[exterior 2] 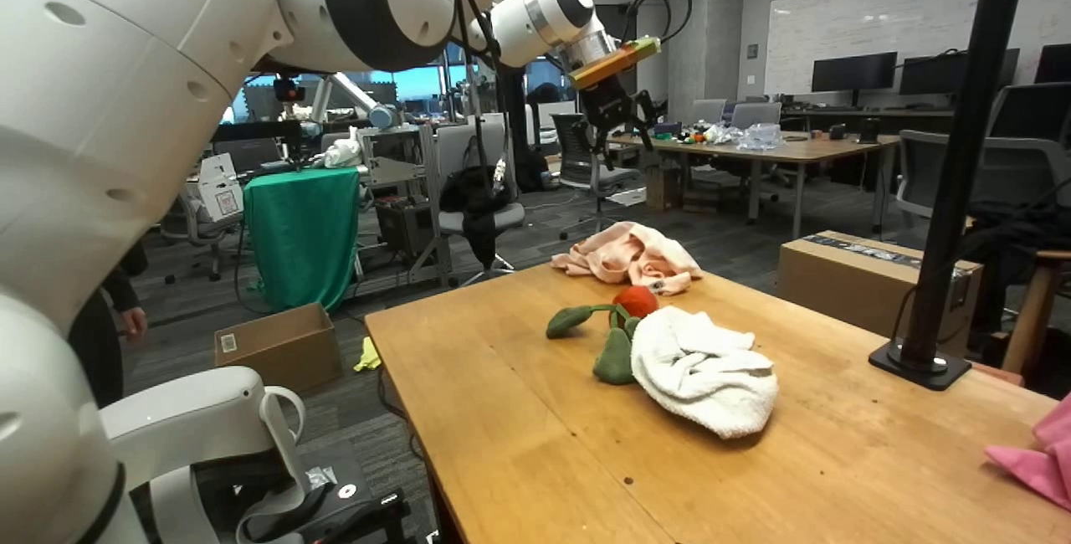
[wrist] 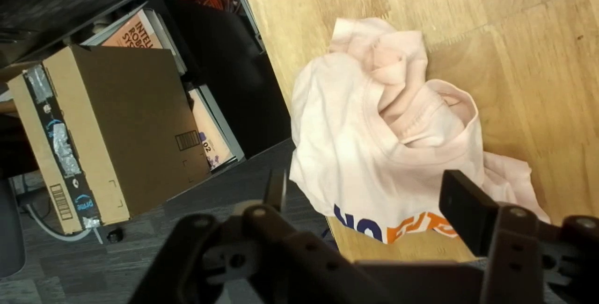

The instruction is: Pick up the cloths and put them around the table.

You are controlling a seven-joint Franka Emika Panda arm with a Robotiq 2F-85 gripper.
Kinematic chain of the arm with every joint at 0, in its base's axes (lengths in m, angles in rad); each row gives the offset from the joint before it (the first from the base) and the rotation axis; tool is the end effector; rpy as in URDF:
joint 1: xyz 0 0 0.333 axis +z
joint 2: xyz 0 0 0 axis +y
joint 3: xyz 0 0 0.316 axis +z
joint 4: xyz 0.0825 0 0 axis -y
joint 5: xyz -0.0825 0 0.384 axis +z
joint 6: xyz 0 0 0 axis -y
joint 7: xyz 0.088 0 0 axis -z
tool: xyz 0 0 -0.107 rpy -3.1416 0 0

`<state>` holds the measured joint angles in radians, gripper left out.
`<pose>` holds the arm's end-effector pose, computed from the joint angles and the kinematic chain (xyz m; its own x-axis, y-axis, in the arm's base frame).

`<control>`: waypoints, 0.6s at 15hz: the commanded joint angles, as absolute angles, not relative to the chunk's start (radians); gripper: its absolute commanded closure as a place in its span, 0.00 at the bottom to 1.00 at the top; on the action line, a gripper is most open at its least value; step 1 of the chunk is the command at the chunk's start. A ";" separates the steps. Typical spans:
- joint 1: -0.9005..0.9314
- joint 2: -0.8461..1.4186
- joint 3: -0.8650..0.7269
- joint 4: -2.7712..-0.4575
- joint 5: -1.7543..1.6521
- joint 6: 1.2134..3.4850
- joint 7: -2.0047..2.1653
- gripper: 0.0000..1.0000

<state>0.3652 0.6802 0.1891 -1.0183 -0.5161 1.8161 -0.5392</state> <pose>0.6857 0.3197 0.4752 0.4351 0.8943 -0.1042 0.8468 -0.3672 0.3848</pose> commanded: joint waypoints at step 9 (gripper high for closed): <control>0.240 0.478 0.174 -1.353 -0.454 1.768 -0.433 0.00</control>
